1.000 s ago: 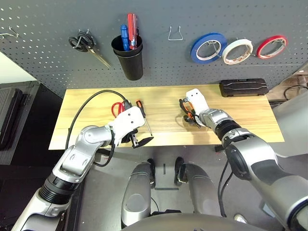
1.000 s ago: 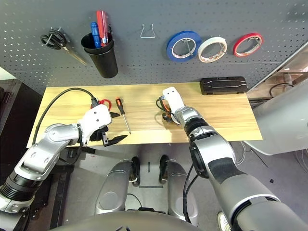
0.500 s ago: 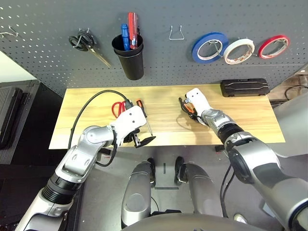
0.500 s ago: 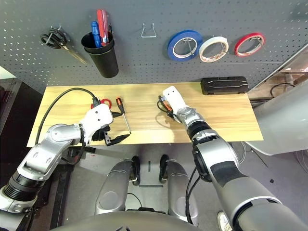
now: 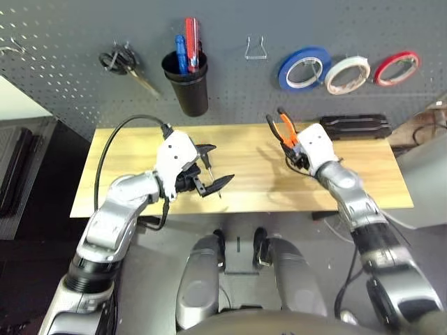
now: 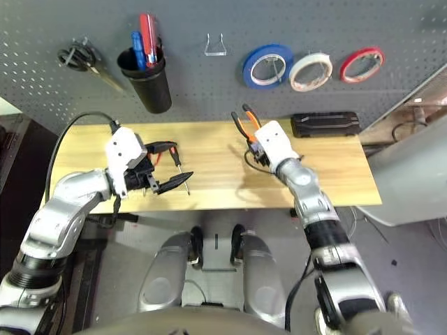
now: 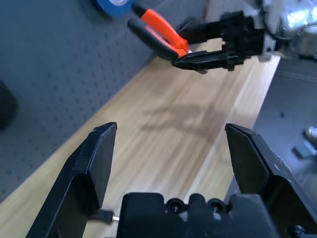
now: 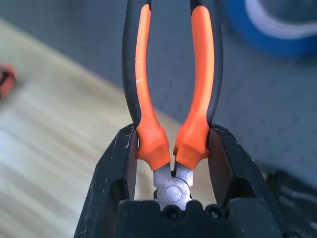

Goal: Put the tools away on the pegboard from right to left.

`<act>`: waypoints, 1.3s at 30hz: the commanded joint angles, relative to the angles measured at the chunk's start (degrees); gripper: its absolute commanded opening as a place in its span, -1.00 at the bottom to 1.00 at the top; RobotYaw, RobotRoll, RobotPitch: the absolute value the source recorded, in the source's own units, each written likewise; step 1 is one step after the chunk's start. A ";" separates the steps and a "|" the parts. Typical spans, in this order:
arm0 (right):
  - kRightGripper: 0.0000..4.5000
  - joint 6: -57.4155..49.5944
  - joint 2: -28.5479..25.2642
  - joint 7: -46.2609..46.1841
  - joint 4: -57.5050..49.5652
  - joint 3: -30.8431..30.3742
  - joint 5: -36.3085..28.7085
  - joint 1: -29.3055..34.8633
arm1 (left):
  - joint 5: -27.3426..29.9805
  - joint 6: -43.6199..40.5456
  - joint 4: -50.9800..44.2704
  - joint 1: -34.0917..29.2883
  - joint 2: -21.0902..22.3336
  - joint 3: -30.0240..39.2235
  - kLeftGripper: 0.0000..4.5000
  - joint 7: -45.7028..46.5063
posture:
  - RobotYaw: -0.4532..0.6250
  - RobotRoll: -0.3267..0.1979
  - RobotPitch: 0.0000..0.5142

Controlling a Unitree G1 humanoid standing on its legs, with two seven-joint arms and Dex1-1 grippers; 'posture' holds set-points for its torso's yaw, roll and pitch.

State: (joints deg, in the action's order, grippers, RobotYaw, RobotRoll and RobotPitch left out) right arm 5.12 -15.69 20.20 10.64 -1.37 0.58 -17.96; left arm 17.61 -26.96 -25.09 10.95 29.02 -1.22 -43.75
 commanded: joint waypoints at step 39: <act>-0.05 19.92 8.58 -14.61 24.85 3.10 -0.26 -39.46 | 6.06 6.26 3.51 9.90 -2.96 2.04 1.00 4.83 | 0.23 0.25 -0.52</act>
State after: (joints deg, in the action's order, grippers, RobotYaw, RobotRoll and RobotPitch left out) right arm 22.43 -7.58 6.07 33.54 0.76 0.73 -56.03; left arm 24.45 -21.18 -21.55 21.03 25.81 1.55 -39.07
